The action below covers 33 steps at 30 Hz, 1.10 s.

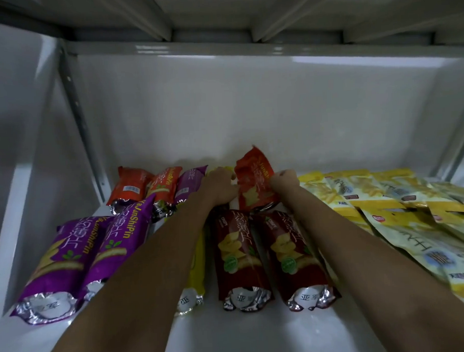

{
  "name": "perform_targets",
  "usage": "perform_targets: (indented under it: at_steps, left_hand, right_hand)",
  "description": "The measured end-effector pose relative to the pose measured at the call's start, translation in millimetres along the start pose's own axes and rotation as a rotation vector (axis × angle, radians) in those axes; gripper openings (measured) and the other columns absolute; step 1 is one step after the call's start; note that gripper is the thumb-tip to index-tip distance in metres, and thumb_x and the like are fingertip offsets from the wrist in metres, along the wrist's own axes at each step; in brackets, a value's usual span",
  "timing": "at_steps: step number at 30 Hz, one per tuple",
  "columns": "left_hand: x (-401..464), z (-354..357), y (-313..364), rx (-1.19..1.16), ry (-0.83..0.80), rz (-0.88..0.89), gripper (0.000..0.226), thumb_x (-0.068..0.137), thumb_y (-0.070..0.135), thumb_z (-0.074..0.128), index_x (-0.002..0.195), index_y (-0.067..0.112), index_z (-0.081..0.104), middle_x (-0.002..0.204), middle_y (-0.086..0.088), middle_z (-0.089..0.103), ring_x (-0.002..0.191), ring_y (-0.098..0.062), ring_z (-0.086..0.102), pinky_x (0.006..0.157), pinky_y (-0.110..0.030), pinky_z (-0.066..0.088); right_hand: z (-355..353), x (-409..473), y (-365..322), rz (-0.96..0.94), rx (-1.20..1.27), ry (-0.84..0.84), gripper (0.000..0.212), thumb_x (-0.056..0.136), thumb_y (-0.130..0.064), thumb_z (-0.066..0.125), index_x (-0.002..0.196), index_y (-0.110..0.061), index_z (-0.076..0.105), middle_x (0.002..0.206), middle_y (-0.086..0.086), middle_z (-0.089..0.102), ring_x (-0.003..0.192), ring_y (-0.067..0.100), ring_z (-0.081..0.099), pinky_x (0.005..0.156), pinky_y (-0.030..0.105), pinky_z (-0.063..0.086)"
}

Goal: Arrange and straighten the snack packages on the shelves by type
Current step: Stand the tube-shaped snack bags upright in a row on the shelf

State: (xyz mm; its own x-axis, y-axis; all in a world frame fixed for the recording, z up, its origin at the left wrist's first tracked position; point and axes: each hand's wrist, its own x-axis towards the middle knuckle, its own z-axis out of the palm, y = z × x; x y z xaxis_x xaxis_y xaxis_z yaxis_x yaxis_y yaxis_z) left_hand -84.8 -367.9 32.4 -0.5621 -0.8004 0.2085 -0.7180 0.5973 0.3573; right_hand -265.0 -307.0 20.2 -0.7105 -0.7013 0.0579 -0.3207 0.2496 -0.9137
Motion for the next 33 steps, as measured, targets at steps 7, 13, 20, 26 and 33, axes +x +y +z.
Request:
perform_targets:
  at_steps: [7,13,20,26,33]
  left_hand:
    - [3.3,-1.6,10.3,-0.178,0.062,-0.078,0.068,0.103,0.059,0.051,0.147,0.006,0.051,0.146,-0.014,0.057,0.129,-0.031,0.057,0.107,-0.043,0.048]
    - [1.4,-6.1,23.0,-0.623,0.232,-0.052,0.029,0.098,0.033,0.072,0.109,0.007,0.076,0.106,-0.008,0.078,0.092,-0.021,0.075,0.088,-0.042,0.063]
    - [-11.7,-13.5,26.4,-0.840,0.205,-0.079,0.025,0.095,0.026,0.077,0.109,0.006,0.075,0.097,-0.002,0.076,0.079,-0.008,0.073,0.062,-0.015,0.057]
    - [-25.7,-24.7,32.8,-1.041,0.203,-0.103,0.021,0.098,0.025,0.073,0.112,0.011,0.077,0.100,-0.004,0.080,0.084,-0.016,0.079,0.073,-0.030,0.064]
    - [-39.9,-30.8,28.7,-1.128,0.217,-0.148,0.016,0.088,0.022,0.083,0.095,0.009,0.076,0.098,-0.013,0.080,0.093,-0.033,0.078,0.085,-0.047,0.064]
  right_hand:
    - [-21.9,4.4,-3.3,-0.031,0.356,0.008,0.013,0.071,-0.016,0.054,0.074,-0.014,0.065,0.084,0.012,0.071,0.091,0.036,0.072,0.084,0.052,0.063]
    - [-31.2,-14.1,-16.1,-0.026,0.593,-0.128,0.017,0.095,-0.001,0.061,0.110,-0.004,0.068,0.097,0.015,0.075,0.085,0.027,0.073,0.071,0.034,0.061]
    - [-35.2,-23.9,-16.2,-0.085,0.617,-0.234,0.015,0.094,-0.020,0.077,0.099,-0.007,0.075,0.092,0.010,0.081,0.085,0.029,0.079,0.075,0.039,0.064]
    - [-29.2,-39.8,-15.8,-0.119,0.678,-0.304,0.022,0.094,-0.024,0.077,0.095,-0.002,0.075,0.098,0.017,0.080,0.086,0.033,0.077,0.078,0.043,0.065]
    - [-38.9,-53.4,-35.3,-0.154,0.777,-0.323,0.017,0.097,-0.019,0.073,0.109,-0.007,0.073,0.105,0.010,0.081,0.097,0.028,0.078,0.083,0.042,0.064]
